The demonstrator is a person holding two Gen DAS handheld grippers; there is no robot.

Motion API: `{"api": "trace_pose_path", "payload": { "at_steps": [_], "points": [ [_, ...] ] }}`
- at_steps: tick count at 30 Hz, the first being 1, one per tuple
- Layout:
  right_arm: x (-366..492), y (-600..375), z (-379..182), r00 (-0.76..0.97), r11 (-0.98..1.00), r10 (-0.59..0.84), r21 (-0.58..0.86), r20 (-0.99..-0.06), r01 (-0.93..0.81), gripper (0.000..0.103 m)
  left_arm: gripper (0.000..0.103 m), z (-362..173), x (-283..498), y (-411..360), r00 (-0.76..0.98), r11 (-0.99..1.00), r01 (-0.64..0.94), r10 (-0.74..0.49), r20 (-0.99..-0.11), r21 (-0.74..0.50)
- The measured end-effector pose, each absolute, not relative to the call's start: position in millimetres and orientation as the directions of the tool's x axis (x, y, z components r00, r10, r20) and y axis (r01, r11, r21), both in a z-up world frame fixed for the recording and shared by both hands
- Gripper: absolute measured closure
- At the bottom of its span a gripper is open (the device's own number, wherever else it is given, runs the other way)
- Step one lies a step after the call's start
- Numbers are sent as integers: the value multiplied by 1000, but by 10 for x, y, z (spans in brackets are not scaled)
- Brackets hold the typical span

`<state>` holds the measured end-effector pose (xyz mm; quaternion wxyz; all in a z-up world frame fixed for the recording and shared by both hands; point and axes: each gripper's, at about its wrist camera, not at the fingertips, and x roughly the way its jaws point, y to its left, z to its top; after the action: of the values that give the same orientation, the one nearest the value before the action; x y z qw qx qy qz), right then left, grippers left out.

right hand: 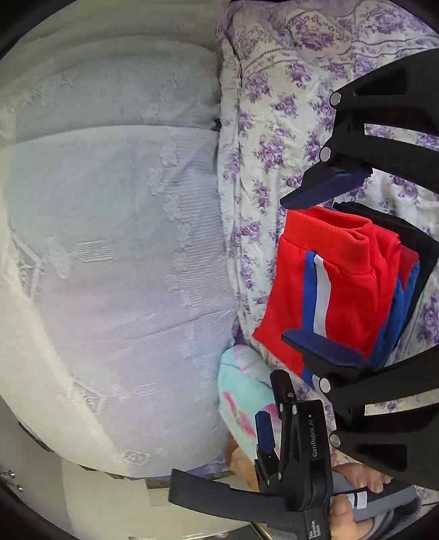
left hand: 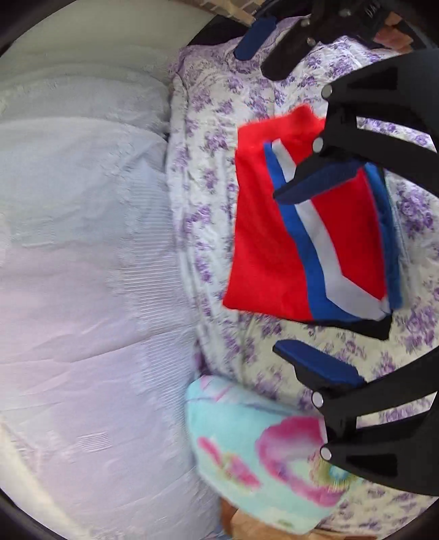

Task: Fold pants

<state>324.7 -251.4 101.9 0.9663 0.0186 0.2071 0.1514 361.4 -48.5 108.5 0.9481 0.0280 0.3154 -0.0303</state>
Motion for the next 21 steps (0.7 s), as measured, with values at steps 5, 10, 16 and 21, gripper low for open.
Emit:
{"api": "trace_pose_path", "payload": {
  "at_steps": [5, 10, 16, 21],
  "points": [
    [2445, -2579, 1447, 900, 964, 264, 111, -347, -240, 8, 8, 1498, 2891, -582, 820, 995, 81, -31, -572, 62],
    [1732, -2538, 1673, 921, 983, 184, 89, -344, -163, 4, 5, 1716, 2219, -606, 815, 996, 64, -12, -580, 69],
    [1196, -2563, 1710, 888, 985, 131, 159, -440, -67, 4, 5, 1791, 1572, -584, 799, 996, 44, 12, -601, 79],
    [806, -2566, 1939, 876, 977, 171, 194, -451, -91, 4, 5, 2029, 1177, -488, 818, 998, 48, -10, -576, 50]
  ]
}}
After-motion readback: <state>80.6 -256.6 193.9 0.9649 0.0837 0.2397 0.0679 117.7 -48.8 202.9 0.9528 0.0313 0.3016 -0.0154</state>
